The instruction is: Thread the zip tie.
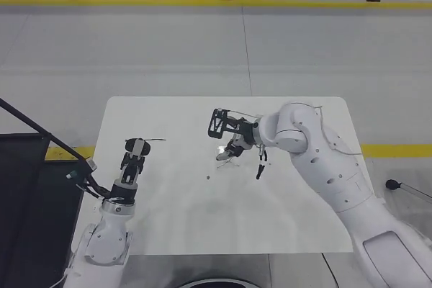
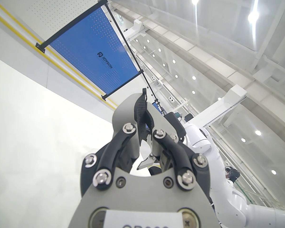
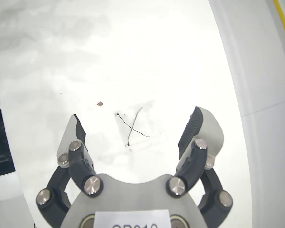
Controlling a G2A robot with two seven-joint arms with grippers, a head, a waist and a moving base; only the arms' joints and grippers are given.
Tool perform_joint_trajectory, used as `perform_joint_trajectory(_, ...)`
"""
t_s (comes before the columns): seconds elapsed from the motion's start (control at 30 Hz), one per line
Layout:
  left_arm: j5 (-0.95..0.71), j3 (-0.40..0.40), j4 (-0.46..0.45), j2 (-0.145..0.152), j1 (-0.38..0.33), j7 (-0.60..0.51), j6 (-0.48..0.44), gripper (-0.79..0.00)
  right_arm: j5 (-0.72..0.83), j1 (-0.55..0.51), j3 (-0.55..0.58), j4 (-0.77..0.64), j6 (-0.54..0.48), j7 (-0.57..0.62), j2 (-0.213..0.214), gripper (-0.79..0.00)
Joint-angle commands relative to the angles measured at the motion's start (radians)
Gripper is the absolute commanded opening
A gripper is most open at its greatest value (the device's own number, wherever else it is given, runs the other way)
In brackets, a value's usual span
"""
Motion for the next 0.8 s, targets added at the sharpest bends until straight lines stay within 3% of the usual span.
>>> perform_joint_trajectory(0.0,0.0,0.0,0.0,0.0,0.0,0.0,0.0,-0.785,0.0,0.0,0.0,-0.001,0.003,0.002,0.0,0.0)
perform_joint_trajectory(0.27,0.0,0.0,0.0,0.0,0.0,0.0,0.0,-0.785,-0.014,-0.012,-0.01,-0.005,-0.005,-0.013,0.0,0.0)
perform_joint_trajectory(0.3,0.0,0.0,0.0,0.0,0.0,0.0,0.0,-0.785,-0.025,-0.009,-0.019,0.001,0.0,-0.005,-0.002,-0.135)
perform_joint_trajectory(0.33,0.0,0.0,0.0,0.0,0.0,0.0,0.0,-0.785,-0.034,-0.002,-0.031,0.006,0.003,0.001,-0.006,-0.329)
perform_joint_trajectory(0.5,0.0,0.0,0.0,0.0,0.0,0.0,0.0,-0.785,-0.077,0.054,-0.1,0.077,-0.042,-0.013,-0.032,-0.505)
perform_joint_trajectory(0.63,0.0,0.0,0.0,0.0,0.0,0.0,0.0,-0.785,-0.115,0.107,-0.176,0.136,-0.072,0.008,-0.065,-0.456)
perform_joint_trajectory(0.77,0.0,0.0,0.0,0.0,0.0,0.0,0.0,-0.785,-0.135,0.146,-0.236,0.192,-0.095,0.011,-0.099,-0.486)
